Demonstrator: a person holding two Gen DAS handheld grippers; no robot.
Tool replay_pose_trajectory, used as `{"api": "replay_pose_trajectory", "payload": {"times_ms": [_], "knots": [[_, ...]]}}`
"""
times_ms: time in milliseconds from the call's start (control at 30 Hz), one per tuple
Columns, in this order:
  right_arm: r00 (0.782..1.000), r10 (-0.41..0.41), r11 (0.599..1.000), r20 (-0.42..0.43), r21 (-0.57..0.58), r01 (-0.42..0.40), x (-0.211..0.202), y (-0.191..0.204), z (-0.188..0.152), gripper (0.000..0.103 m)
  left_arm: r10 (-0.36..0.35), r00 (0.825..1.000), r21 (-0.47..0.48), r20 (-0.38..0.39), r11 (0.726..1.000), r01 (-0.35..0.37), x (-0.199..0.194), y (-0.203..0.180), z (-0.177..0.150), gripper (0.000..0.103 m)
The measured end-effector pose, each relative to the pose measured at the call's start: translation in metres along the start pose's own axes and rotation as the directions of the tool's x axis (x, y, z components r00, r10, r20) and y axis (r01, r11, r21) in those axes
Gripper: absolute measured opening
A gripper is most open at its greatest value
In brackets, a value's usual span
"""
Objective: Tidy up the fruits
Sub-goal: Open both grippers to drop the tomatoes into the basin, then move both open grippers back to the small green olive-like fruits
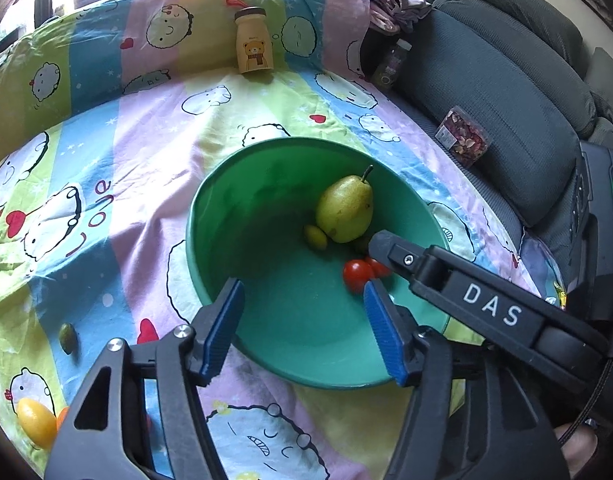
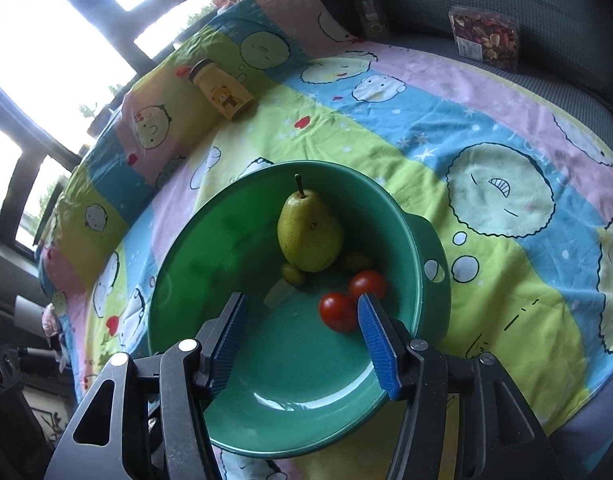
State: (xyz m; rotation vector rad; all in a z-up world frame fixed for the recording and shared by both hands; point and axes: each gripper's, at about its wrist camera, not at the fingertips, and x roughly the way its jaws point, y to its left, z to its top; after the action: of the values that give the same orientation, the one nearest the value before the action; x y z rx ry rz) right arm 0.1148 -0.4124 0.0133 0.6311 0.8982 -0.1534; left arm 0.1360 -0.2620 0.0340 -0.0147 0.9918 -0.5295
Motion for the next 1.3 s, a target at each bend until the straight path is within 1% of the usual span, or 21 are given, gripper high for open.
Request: {"api": "replay_pose_trajectory", "payload": {"times_ms": [133, 167, 200, 233, 267, 400, 500, 600, 667, 800, 933, 1033, 1100, 1133, 1233, 1300], "knots": [[1.000, -0.015, 1.000, 0.017, -0.015, 0.016, -0.006, 0.007, -0.001, 0.059, -0.007, 1.000, -0.019, 0.024, 1.000, 0.008, -0.014, 0.007, -0.003, 0.072], [1.000, -0.016, 1.000, 0.020, -0.019, 0.016, -0.007, 0.008, -0.001, 0.061, -0.009, 1.000, -0.025, 0.028, 1.000, 0.010, -0.017, 0.009, -0.004, 0.076], [1.000, -0.013, 1.000, 0.022, -0.024, 0.013, -0.008, 0.010, -0.001, 0.063, -0.010, 0.999, -0.031, 0.031, 0.999, 0.011, -0.021, 0.012, -0.005, 0.077], [1.000, -0.009, 1.000, 0.024, -0.030, 0.010, -0.009, 0.012, -0.002, 0.068, -0.011, 0.999, -0.039, 0.036, 0.999, 0.013, -0.024, 0.014, -0.006, 0.079], [1.000, -0.006, 0.999, 0.027, -0.036, 0.007, -0.010, 0.014, -0.002, 0.069, -0.014, 0.999, -0.047, 0.042, 0.999, 0.016, -0.027, 0.017, -0.006, 0.079], [0.999, -0.022, 0.997, 0.043, -0.075, 0.025, -0.017, 0.026, -0.007, 0.069, -0.022, 0.998, -0.079, 0.051, 0.997, 0.026, -0.042, 0.027, -0.012, 0.081], [0.999, -0.021, 0.994, 0.048, -0.107, 0.027, -0.020, 0.037, -0.010, 0.070, -0.003, 0.998, -0.095, 0.059, 0.995, 0.009, -0.054, 0.037, -0.019, 0.088], [0.999, -0.015, 0.989, 0.048, -0.145, 0.022, -0.022, 0.048, -0.015, 0.069, 0.040, 0.997, -0.112, 0.063, 0.993, -0.033, -0.065, 0.051, -0.029, 0.089], [0.999, 0.002, 0.983, 0.045, -0.181, 0.006, -0.023, 0.058, -0.019, 0.070, 0.094, 0.995, -0.119, 0.043, 0.989, -0.088, -0.069, 0.064, -0.037, 0.089], [0.999, 0.034, 0.965, 0.034, -0.260, -0.024, -0.024, 0.083, -0.030, 0.070, 0.214, 0.977, -0.166, 0.007, 0.964, -0.210, -0.077, 0.099, -0.055, 0.089], [0.997, 0.075, 0.937, -0.003, -0.342, -0.071, -0.018, 0.111, -0.043, 0.070, 0.293, 0.956, -0.230, 0.008, 0.931, -0.284, -0.086, 0.136, -0.071, 0.089], [0.993, 0.108, 0.910, -0.057, -0.397, -0.122, -0.009, 0.131, -0.054, 0.070, 0.309, 0.951, -0.260, -0.016, 0.917, -0.303, -0.091, 0.160, -0.079, 0.089], [0.986, 0.134, 0.894, -0.097, -0.417, -0.163, -0.002, 0.143, -0.061, 0.070, 0.340, 0.941, -0.300, -0.007, 0.897, -0.326, -0.096, 0.175, -0.084, 0.089], [0.982, 0.147, 0.888, -0.117, -0.421, -0.183, 0.002, 0.148, -0.064, 0.070, 0.344, 0.939, -0.313, -0.007, 0.891, -0.329, -0.097, 0.181, -0.085, 0.089], [0.967, 0.181, 0.867, -0.181, -0.434, -0.244, 0.015, 0.162, -0.075, 0.069, 0.313, 0.950, -0.360, -0.021, 0.884, -0.299, -0.098, 0.197, -0.090, 0.087], [0.953, 0.199, 0.847, -0.229, -0.449, -0.285, 0.024, 0.172, -0.084, 0.070, 0.299, 0.954, -0.387, -0.018, 0.878, -0.283, -0.097, 0.203, -0.090, 0.083]]}}
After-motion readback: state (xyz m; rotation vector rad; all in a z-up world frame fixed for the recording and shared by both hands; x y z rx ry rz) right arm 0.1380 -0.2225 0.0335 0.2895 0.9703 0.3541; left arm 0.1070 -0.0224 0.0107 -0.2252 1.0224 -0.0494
